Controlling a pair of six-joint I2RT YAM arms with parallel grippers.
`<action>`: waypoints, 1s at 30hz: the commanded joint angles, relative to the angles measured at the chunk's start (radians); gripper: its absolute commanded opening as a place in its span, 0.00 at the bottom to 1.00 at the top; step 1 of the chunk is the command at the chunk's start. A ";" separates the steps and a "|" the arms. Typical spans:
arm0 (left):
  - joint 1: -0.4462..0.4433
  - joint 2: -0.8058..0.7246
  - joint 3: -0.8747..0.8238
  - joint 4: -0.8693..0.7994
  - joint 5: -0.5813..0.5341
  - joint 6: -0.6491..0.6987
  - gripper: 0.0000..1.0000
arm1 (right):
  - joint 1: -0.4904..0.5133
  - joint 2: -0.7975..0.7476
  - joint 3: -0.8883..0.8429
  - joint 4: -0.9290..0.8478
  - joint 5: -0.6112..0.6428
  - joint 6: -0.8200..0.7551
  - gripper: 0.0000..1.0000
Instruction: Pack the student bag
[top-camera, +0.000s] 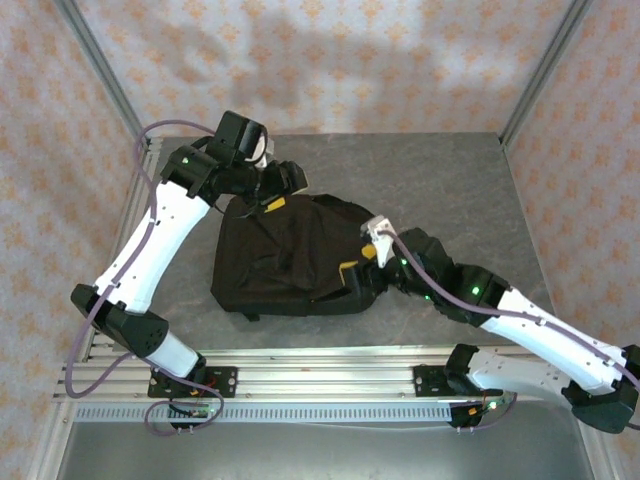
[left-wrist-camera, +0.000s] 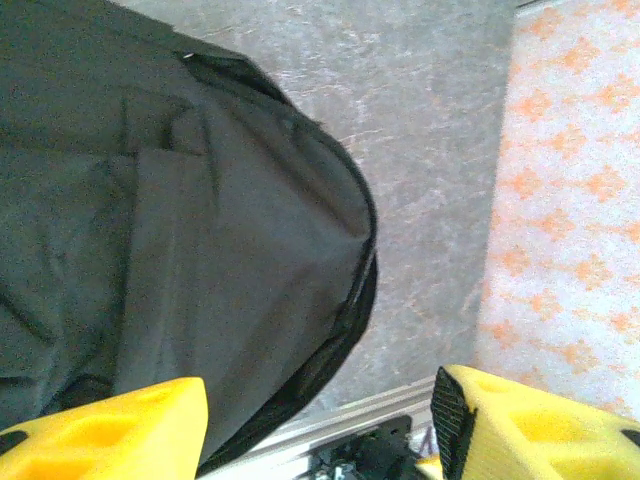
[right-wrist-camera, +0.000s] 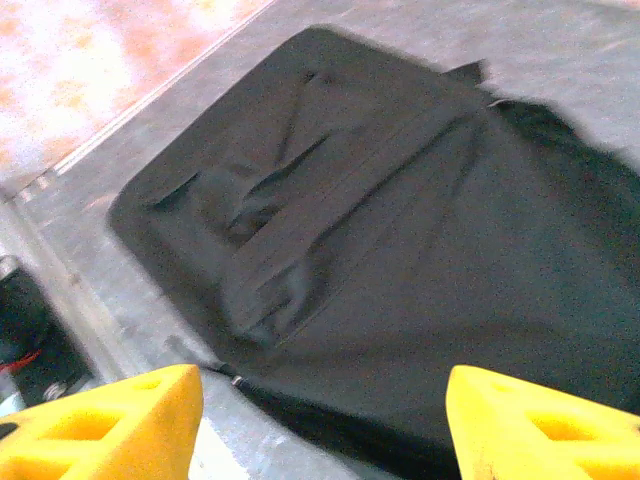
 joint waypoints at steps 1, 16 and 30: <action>0.009 -0.059 -0.075 -0.053 -0.096 0.027 0.63 | -0.010 0.044 0.097 -0.139 0.138 0.029 0.61; 0.107 -0.401 -0.564 -0.003 -0.182 -0.216 0.63 | 0.219 0.118 -0.119 0.231 -0.059 -0.264 0.81; 0.128 -0.471 -0.686 0.026 -0.130 -0.175 0.63 | 0.303 0.221 -0.308 0.537 0.072 -0.407 0.77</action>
